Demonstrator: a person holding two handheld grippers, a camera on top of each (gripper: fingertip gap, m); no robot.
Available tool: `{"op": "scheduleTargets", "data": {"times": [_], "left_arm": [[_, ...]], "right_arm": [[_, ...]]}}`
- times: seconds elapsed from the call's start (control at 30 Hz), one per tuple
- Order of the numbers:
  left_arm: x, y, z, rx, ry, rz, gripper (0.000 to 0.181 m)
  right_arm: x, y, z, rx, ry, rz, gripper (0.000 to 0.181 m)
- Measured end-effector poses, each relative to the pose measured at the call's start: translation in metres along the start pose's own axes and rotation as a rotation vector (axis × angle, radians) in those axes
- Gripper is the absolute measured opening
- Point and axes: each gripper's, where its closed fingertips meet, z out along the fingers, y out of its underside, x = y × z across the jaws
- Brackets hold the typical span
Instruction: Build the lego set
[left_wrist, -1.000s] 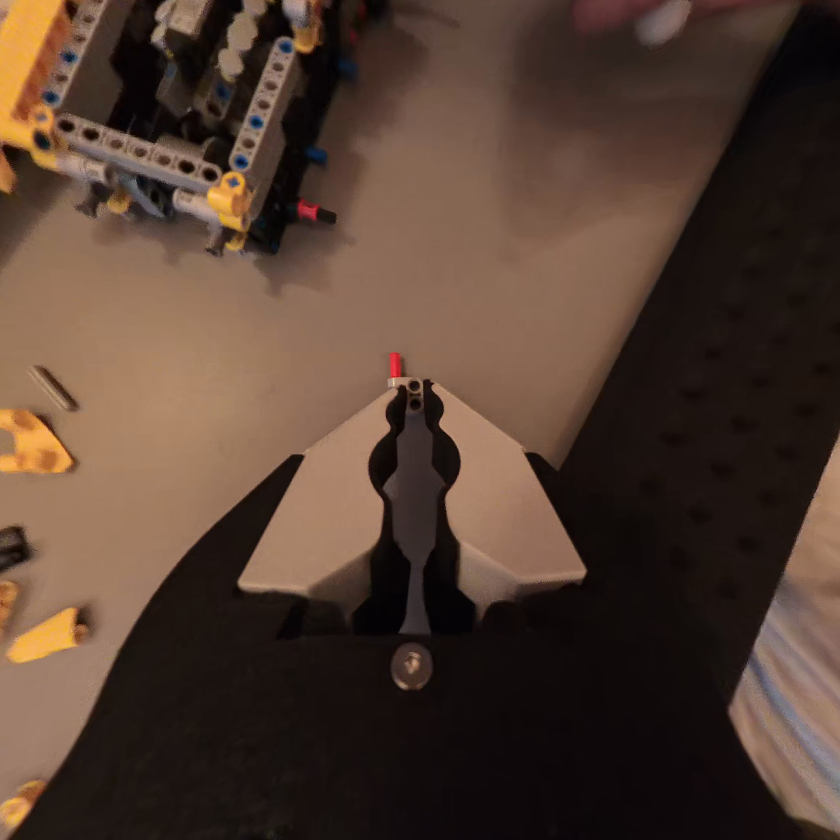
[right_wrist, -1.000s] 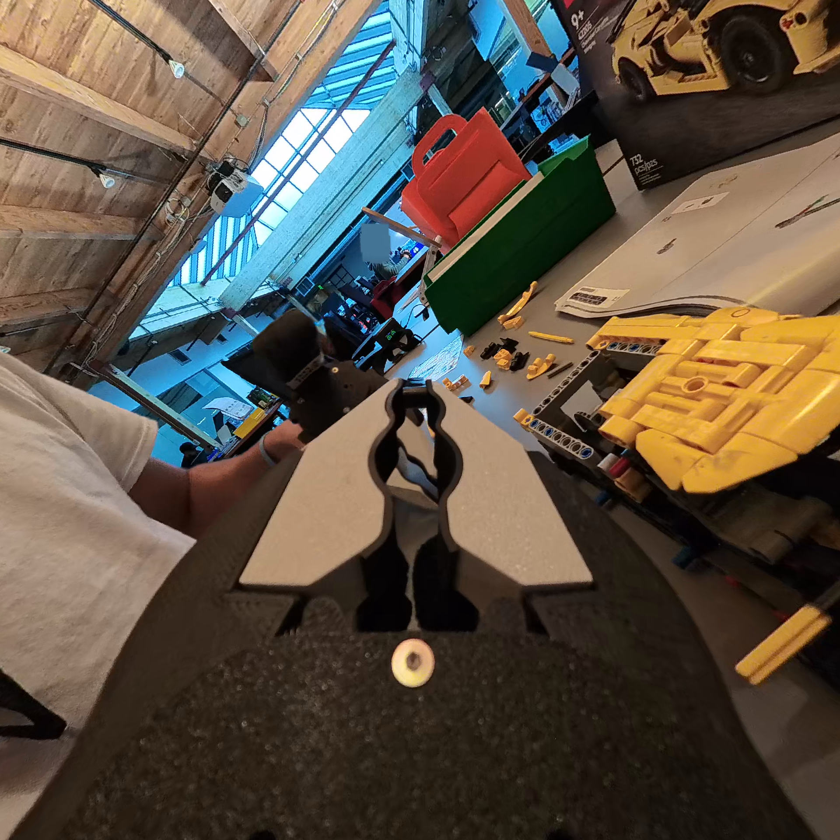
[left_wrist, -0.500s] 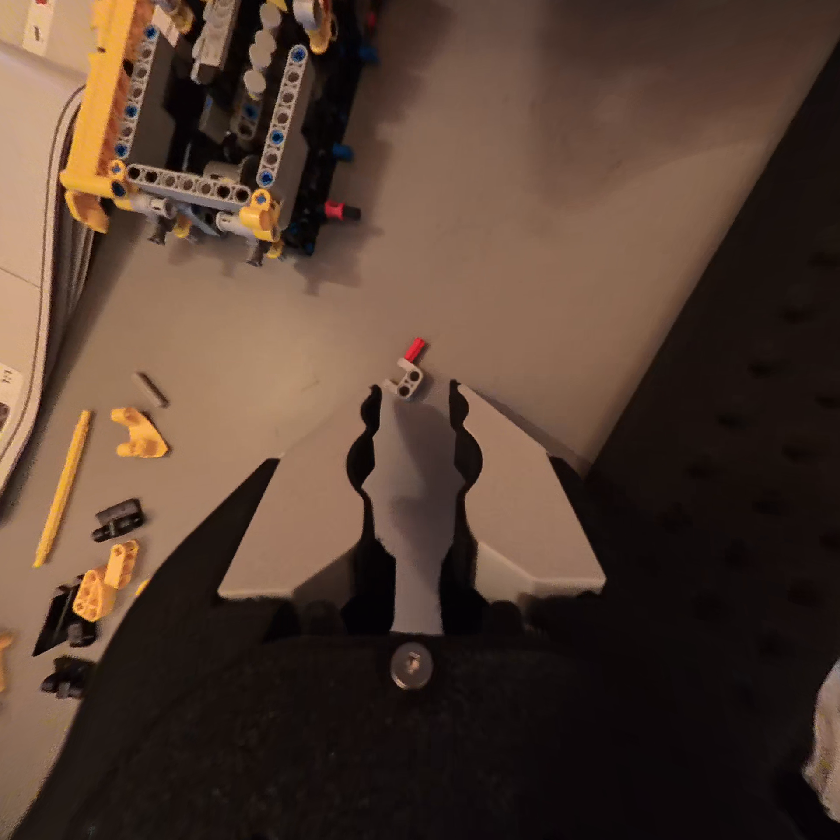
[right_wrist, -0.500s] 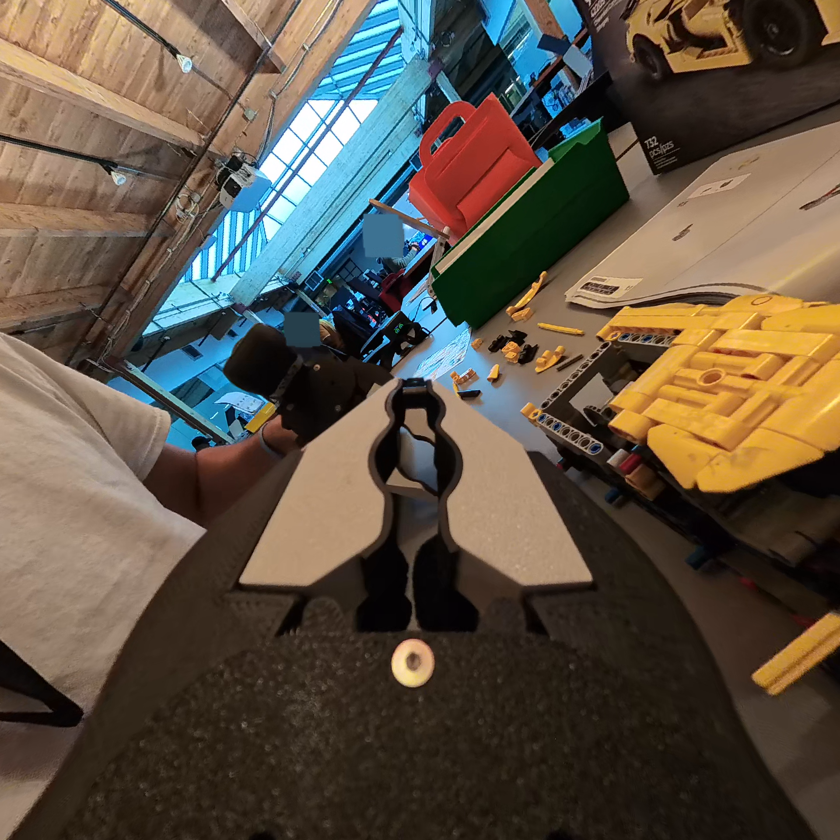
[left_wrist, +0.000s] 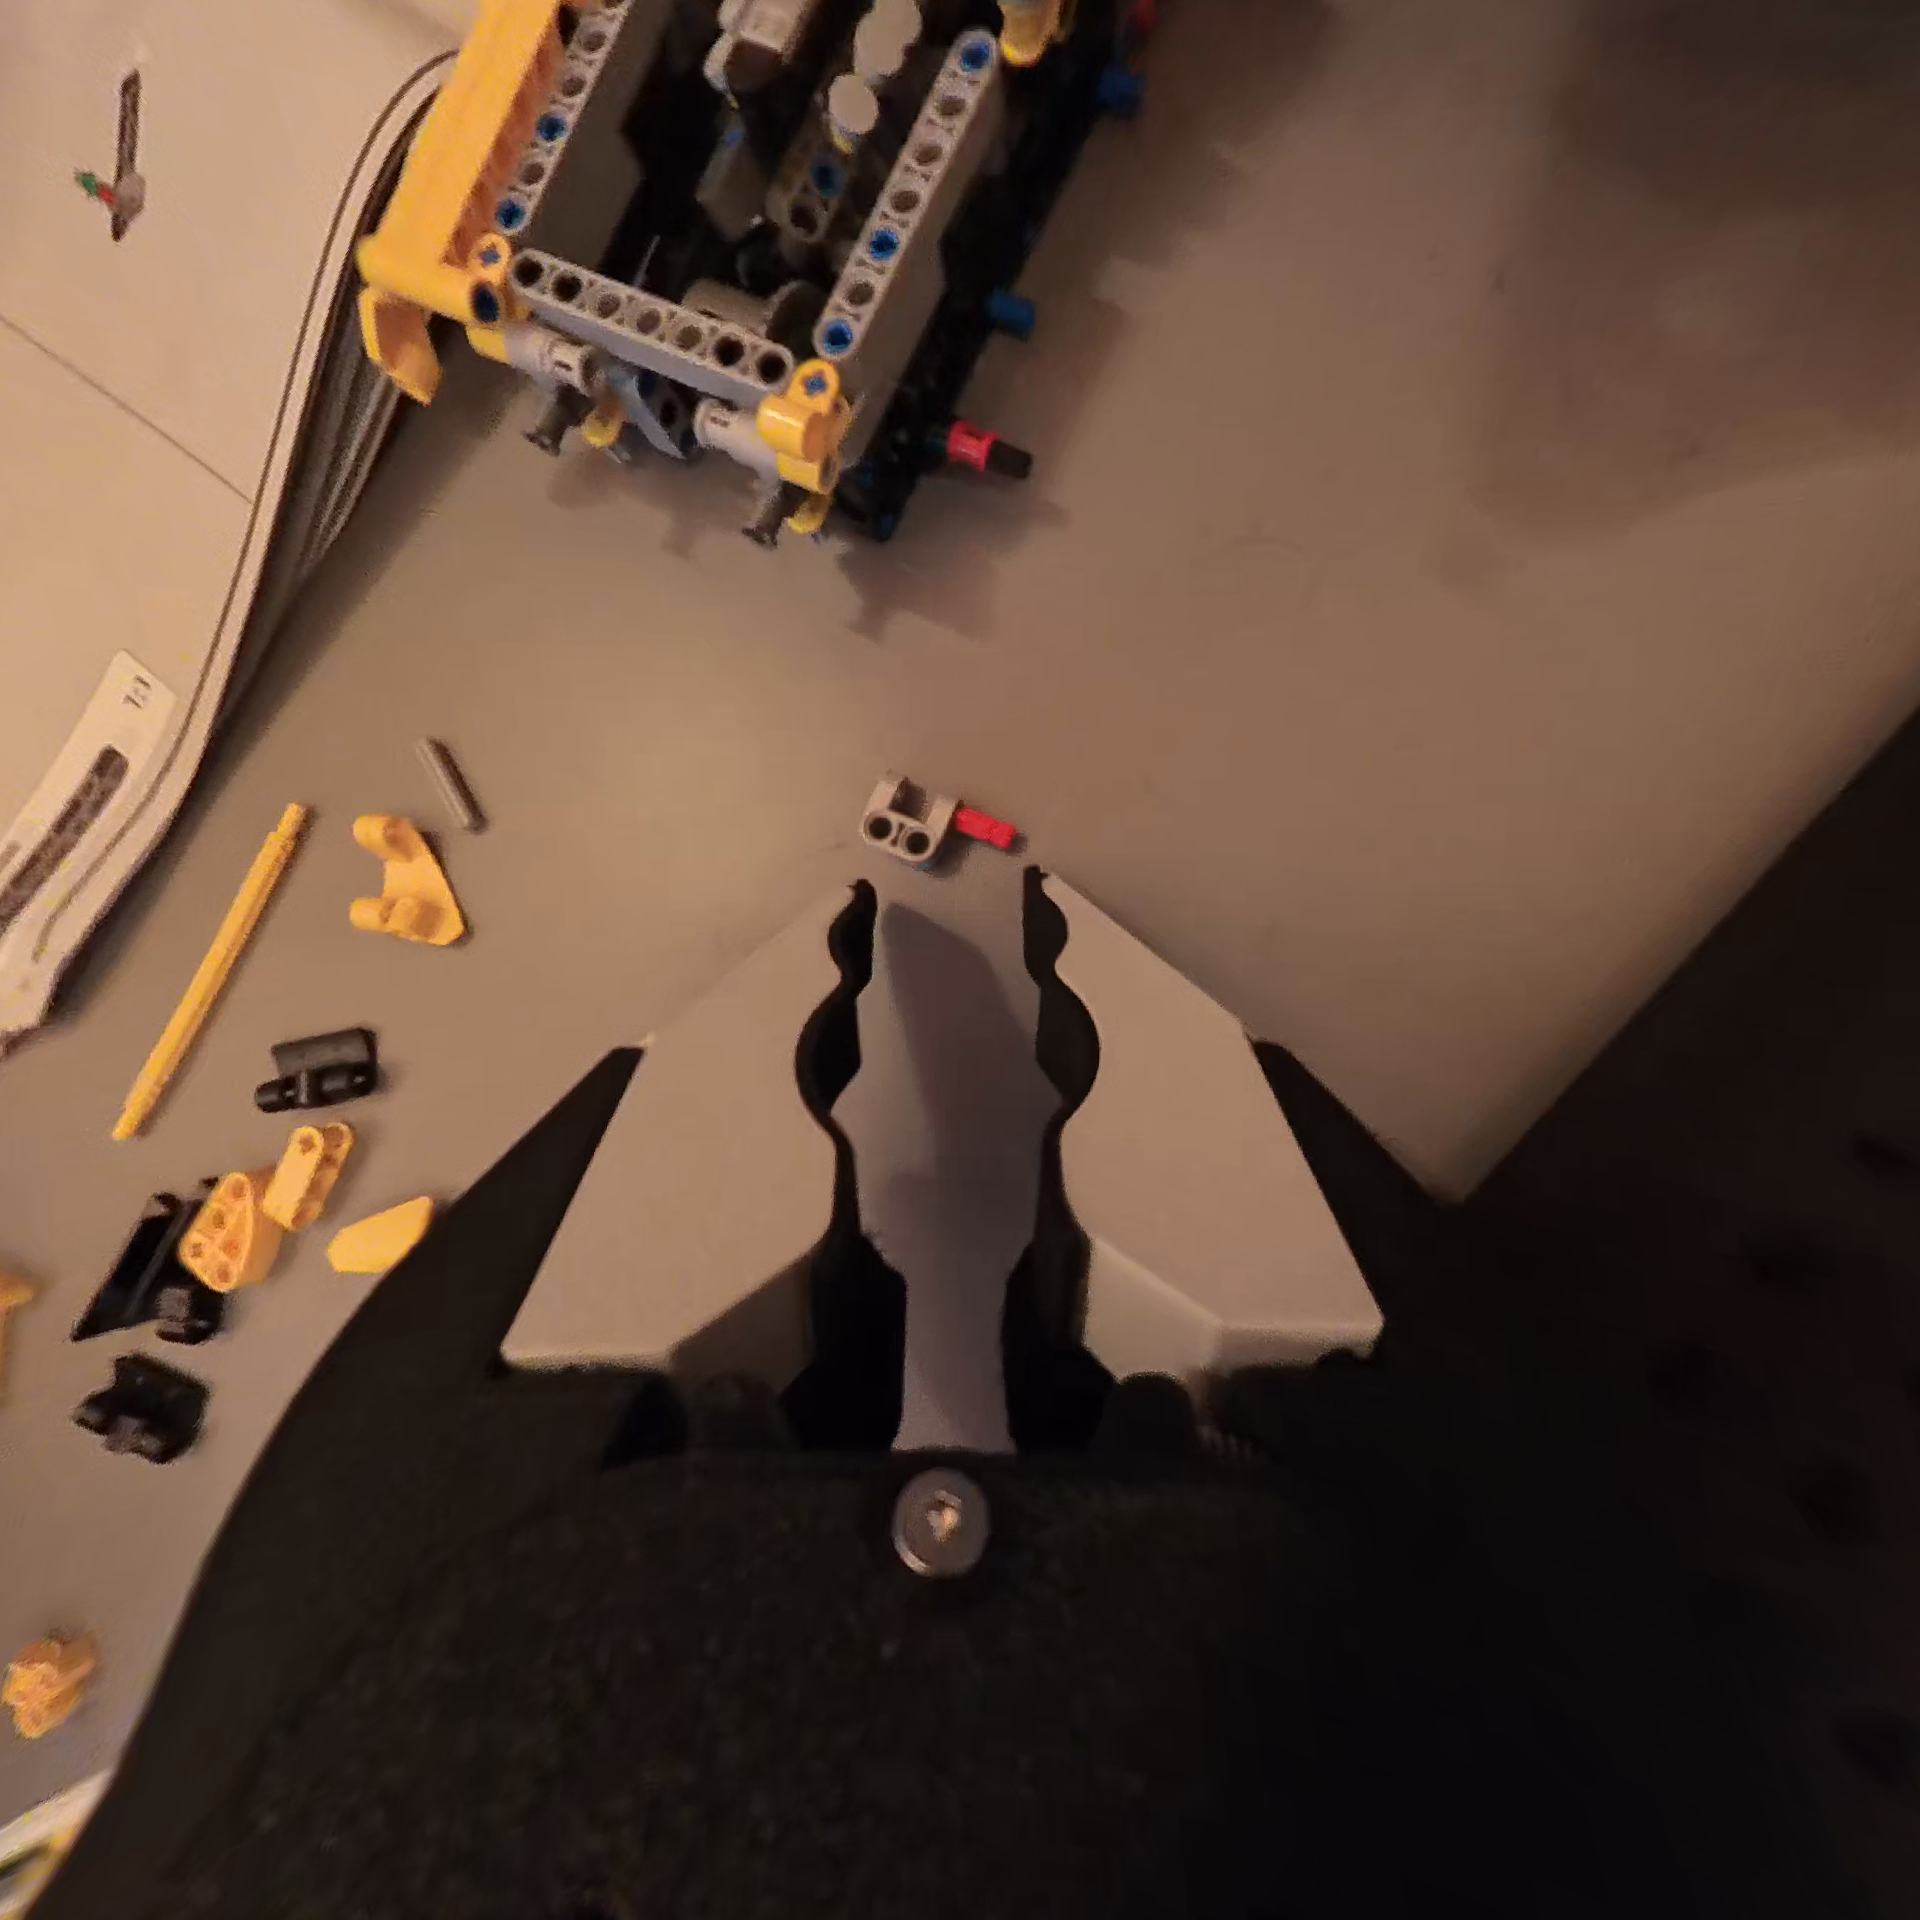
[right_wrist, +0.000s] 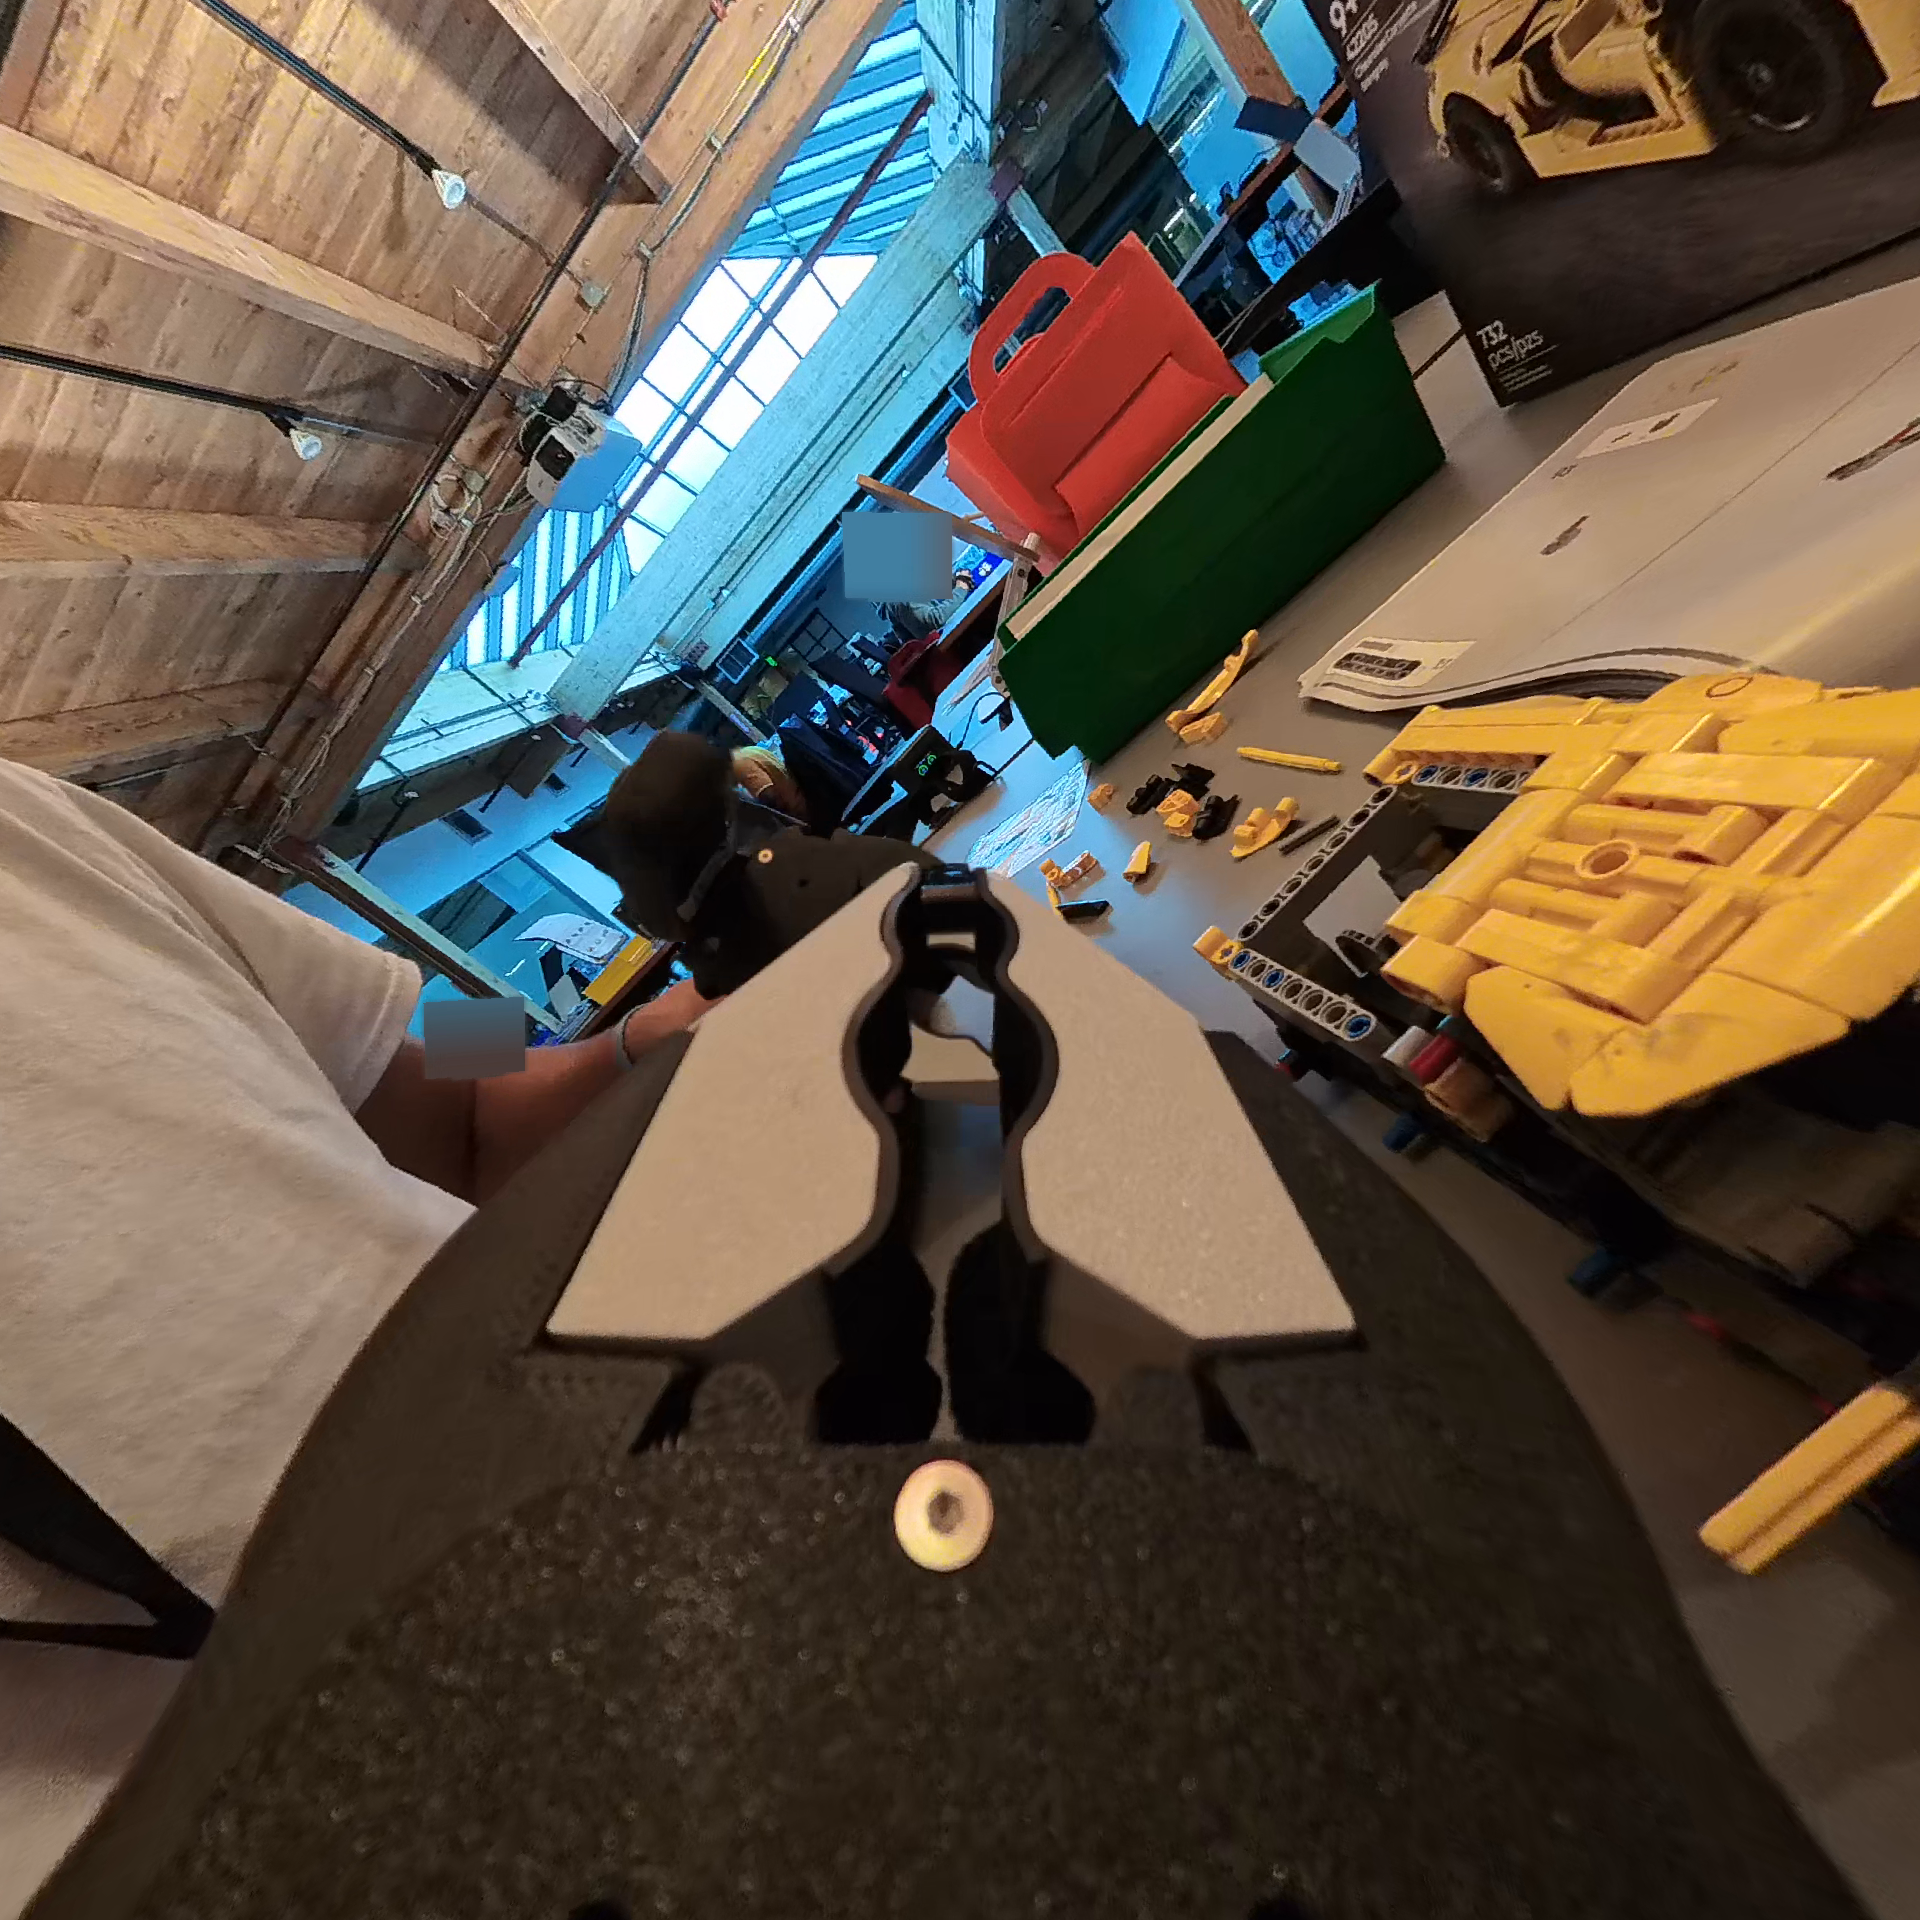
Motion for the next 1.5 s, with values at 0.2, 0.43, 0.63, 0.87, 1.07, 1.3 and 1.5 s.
{"op": "scheduleTargets", "data": {"times": [0.2, 0.43, 0.63, 0.87, 1.07, 1.3, 1.5], "left_arm": [[-0.001, -0.004, 0.003, 0.04, 0.061, 0.024, 0.029], [-0.015, -0.006, 0.001, 0.108, 0.288, 0.155, 0.029], [-0.009, -0.006, 0.008, 0.073, 0.406, 0.164, 0.029], [-0.001, -0.01, 0.011, 0.11, 0.426, 0.192, 0.016], [0.018, -0.054, -0.034, 0.28, 0.579, 0.137, 0.016], [0.03, -0.096, -0.089, 0.416, 0.529, 0.232, 0.016], [0.023, -0.114, -0.117, 0.519, 0.757, -0.106, 0.016]], "right_arm": [[-0.002, 0.004, 0.003, -0.021, -0.009, -0.006, 0.007], [-0.002, 0.003, 0.002, -0.016, -0.015, 0.004, 0.007], [0.001, 0.006, 0.002, -0.036, 0.016, -0.04, 0.006], [0.004, 0.01, 0.005, -0.058, 0.024, -0.044, 0.006], [-0.009, 0.033, 0.019, -0.331, 0.038, -0.347, 0.007], [-0.045, 0.012, 0.019, -0.225, -0.118, -0.71, 0.007], [-0.059, 0.007, 0.019, -0.187, -0.18, -0.658, 0.007]]}}
